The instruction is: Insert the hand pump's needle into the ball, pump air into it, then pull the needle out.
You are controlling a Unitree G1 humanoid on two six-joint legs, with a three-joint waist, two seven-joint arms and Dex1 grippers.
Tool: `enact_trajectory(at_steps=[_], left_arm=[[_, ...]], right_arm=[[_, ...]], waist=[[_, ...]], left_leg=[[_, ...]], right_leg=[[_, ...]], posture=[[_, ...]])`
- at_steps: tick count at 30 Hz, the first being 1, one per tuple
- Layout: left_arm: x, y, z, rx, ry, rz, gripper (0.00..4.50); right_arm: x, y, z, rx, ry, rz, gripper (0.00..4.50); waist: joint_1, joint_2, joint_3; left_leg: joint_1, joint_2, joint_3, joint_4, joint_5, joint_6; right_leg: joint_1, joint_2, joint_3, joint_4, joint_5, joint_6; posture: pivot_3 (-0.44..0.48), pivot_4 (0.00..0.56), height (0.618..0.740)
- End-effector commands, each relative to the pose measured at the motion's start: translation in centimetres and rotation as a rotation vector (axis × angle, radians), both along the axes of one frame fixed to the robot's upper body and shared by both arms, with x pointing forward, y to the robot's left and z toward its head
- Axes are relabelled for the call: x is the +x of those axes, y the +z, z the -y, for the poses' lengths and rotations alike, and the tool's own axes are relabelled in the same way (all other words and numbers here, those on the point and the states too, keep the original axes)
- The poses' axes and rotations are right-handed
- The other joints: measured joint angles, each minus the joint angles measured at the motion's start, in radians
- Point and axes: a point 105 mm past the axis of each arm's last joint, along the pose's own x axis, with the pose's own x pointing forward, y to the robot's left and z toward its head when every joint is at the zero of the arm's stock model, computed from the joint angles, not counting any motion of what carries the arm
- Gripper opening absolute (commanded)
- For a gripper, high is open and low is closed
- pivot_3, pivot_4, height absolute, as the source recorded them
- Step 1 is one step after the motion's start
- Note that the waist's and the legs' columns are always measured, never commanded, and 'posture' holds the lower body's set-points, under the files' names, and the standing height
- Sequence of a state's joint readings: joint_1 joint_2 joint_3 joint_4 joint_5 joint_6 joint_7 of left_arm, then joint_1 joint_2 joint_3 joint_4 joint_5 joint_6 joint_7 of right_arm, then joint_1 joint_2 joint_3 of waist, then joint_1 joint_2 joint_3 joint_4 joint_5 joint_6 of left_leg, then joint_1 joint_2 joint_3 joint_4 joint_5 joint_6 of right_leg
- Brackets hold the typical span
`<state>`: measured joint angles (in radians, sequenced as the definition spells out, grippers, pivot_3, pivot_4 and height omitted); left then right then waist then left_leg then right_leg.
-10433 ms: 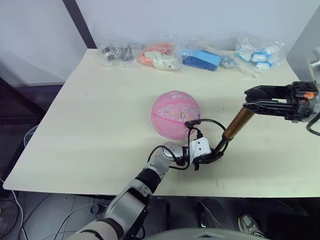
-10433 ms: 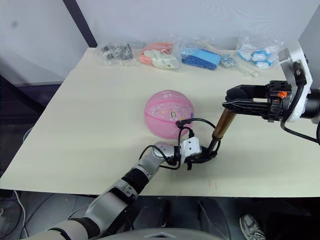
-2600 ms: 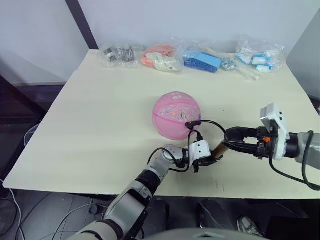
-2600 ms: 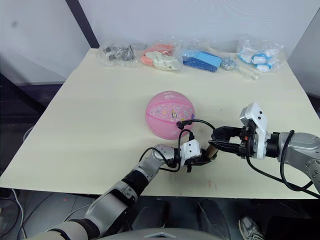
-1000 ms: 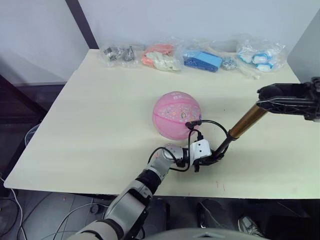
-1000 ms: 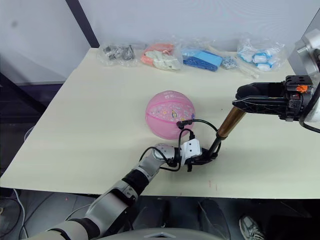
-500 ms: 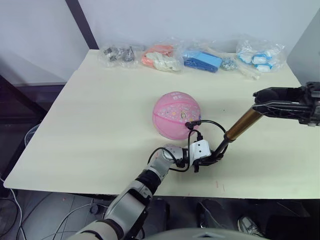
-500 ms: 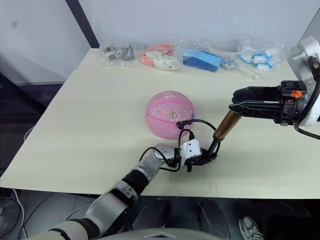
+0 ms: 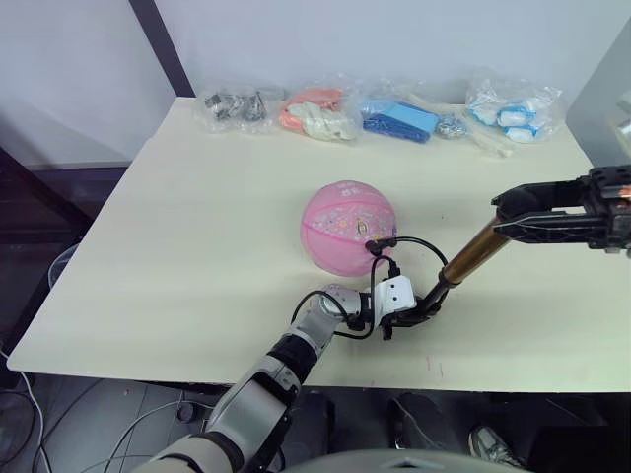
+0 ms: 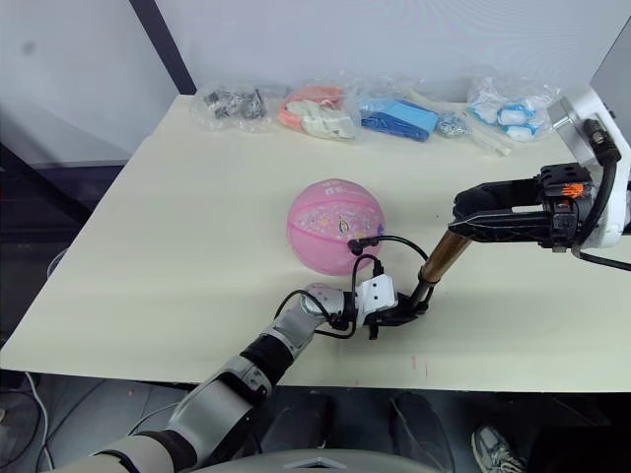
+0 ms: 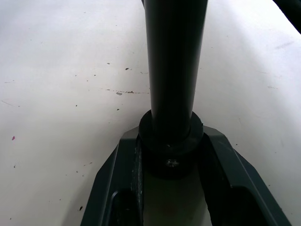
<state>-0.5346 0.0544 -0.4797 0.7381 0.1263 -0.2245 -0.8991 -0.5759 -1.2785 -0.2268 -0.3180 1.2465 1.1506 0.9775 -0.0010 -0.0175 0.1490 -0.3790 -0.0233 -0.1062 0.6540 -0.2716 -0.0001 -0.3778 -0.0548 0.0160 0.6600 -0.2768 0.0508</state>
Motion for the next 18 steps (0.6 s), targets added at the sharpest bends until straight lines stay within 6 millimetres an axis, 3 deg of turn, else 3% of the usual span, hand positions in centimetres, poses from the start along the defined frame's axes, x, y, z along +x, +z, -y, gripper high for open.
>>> enact_trajectory(at_steps=[1,11,18], left_arm=[[-2.2,-4.7,-2.2,0.163,-0.012,-0.136,1.1],[-2.2,-4.6,-2.2,0.162,-0.013,-0.134,1.1],[-2.3,-4.7,-2.2,0.164,-0.013,-0.134,1.1]], right_arm=[[0.5,-0.8,0.1,-0.043,-0.017,-0.008,2.3],[0.8,-2.9,-0.6,-0.055,0.012,-0.022,2.3],[0.6,-5.5,-0.9,-0.068,0.003,-0.041,2.3]], waist=[[0.0,0.0,0.0],[0.0,0.0,0.0],[0.001,0.0,0.0]], left_leg=[[0.0,0.0,0.0,0.0,0.0,0.0],[0.0,0.0,-0.001,0.0,0.0,0.0],[0.0,0.0,-0.001,0.0,0.0,0.0]], right_leg=[[0.0,0.0,0.0,0.0,0.0,0.0],[0.0,0.0,0.0,0.0,0.0,0.0],[0.0,0.0,-0.001,0.0,0.0,0.0]], posture=[[0.0,0.15,0.74],[0.0,0.15,0.74],[0.0,0.15,0.74]])
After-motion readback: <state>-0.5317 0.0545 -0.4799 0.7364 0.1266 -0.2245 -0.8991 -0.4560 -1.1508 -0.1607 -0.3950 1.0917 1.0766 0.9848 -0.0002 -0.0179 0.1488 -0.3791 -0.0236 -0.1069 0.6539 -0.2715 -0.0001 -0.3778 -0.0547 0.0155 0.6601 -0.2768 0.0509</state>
